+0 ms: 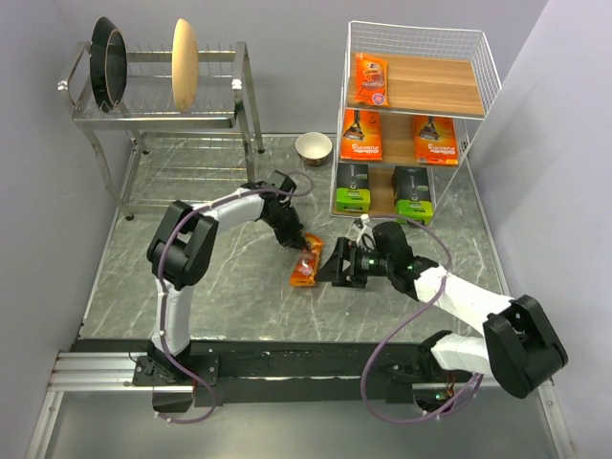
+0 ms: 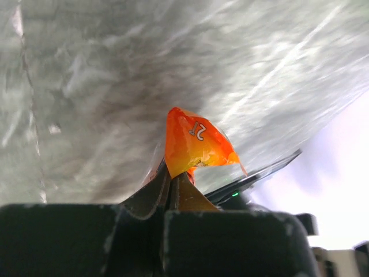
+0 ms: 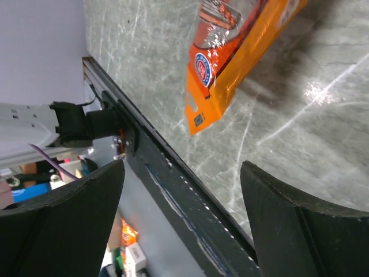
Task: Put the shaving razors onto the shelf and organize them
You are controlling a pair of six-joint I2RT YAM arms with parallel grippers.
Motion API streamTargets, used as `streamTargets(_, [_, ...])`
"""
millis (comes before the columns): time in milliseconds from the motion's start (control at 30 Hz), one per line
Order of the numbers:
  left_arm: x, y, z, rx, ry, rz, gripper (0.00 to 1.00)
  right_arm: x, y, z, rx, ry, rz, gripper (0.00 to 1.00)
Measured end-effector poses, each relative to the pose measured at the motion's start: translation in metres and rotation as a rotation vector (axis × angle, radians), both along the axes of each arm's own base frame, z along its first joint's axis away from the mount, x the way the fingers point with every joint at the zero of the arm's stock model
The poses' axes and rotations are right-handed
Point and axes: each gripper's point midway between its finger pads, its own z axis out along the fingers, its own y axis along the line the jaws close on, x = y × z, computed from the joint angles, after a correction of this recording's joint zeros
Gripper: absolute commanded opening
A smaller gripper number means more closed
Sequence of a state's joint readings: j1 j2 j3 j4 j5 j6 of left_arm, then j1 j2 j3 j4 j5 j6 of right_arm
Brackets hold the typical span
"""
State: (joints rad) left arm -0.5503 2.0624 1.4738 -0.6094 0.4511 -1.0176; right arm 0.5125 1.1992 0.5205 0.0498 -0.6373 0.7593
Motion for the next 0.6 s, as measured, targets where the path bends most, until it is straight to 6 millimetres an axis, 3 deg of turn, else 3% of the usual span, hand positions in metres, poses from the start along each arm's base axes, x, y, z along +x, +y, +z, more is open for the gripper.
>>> streamTargets(133, [0.009, -0.004, 0.025, -0.014, -0.040, 0.077, 0.01, 0.006, 0.005, -0.001, -0.004, 0.026, -0.013, 0.87])
streamTargets(300, [0.008, -0.015, 0.052, -0.059, -0.069, 0.115, 0.01, 0.011, 0.005, -0.010, -0.024, 0.075, -0.048, 0.77])
streamTargets(400, [0.005, -0.020, 0.056, -0.072, -0.068, 0.123, 0.01, 0.014, 0.005, -0.016, -0.031, 0.102, -0.071, 0.71])
streamTargets(433, [0.004, -0.021, 0.056, -0.073, -0.064, 0.125, 0.01, 0.015, 0.006, -0.017, -0.031, 0.108, -0.077, 0.63])
streamTargets(567, [-0.004, -0.019, 0.053, -0.073, -0.034, 0.142, 0.01, 0.022, 0.010, -0.013, -0.003, 0.100, -0.094, 0.53])
streamTargets(600, [-0.007, -0.018, 0.052, -0.079, -0.021, 0.148, 0.01, 0.024, 0.010, -0.012, 0.006, 0.095, -0.098, 0.45])
